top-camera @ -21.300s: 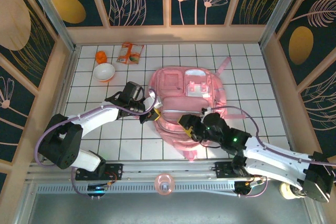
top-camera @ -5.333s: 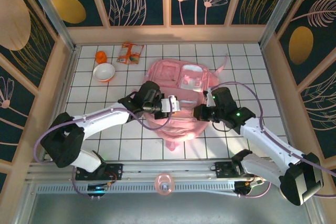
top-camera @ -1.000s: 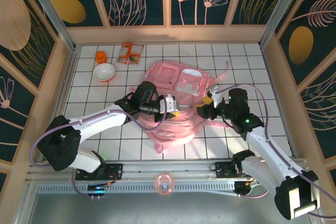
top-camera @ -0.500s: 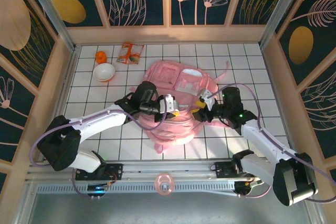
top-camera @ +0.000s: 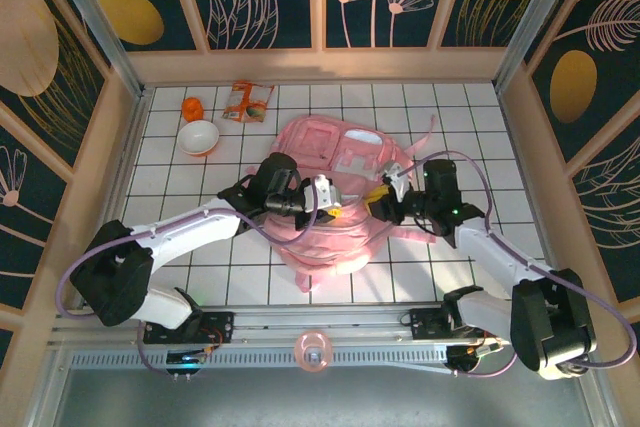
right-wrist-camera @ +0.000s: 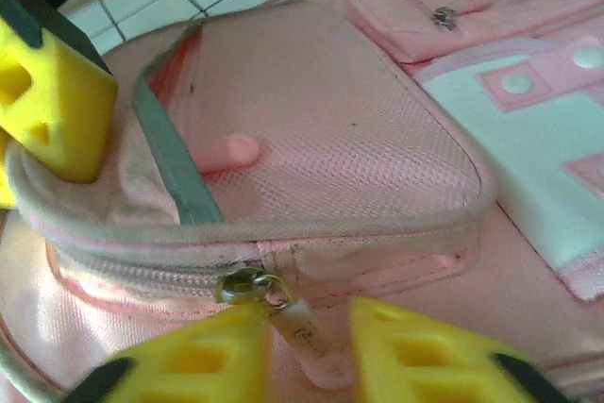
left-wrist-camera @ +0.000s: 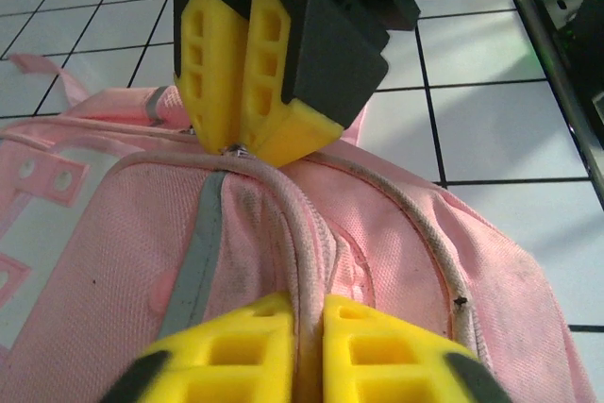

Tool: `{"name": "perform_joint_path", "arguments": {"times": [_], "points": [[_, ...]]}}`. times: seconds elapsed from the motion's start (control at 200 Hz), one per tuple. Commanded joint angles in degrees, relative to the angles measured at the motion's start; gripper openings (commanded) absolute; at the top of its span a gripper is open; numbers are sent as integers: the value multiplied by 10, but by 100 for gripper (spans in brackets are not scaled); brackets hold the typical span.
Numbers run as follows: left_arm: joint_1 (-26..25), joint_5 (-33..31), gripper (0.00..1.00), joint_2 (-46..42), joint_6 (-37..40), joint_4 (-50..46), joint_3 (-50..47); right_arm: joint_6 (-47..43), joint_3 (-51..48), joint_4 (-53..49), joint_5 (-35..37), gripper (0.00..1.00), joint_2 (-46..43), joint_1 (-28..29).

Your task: Pack the student bag

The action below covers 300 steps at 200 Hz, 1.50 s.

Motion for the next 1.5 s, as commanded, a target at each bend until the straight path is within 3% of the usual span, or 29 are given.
{"name": "perform_joint_path", "arguments": {"times": [0.0, 0.06, 0.135, 0.255, 0.345, 0.43, 0.515, 0.801, 0.976, 1.091, 1.231, 1.496], "points": [[-4, -17, 49, -44, -117, 48, 1, 60, 35, -12, 45, 52, -31, -19], [-1, -75, 65, -57, -192, 57, 5, 117, 55, -45, 83, 66, -60, -23], [13, -162, 84, -69, -291, 44, 23, 185, 94, -100, 137, 75, -84, -31], [57, -266, 92, -57, -382, -28, 82, 291, 171, -192, 230, 81, -78, -51], [109, -276, 92, -31, -452, -55, 112, 363, 194, -213, 273, 84, -54, -66], [165, -251, 90, 9, -508, -66, 130, 409, 188, -193, 255, 86, -15, -77], [185, -249, 89, 54, -525, -78, 144, 432, 183, -174, 253, 86, 37, -79], [183, -248, 80, 133, -539, -35, 62, 464, 119, -80, 233, 79, 194, -75], [166, -298, 70, 125, -559, 2, -35, 483, 74, -26, 241, 58, 253, -65], [166, -291, 63, 115, -580, 20, -73, 482, 78, -9, 233, 48, 267, -51], [166, -308, 59, 76, -604, 32, -97, 474, 114, 0, 235, 45, 275, -27], [168, -353, 62, 21, -635, 33, -116, 491, 180, 20, 238, 43, 325, -1]]}}
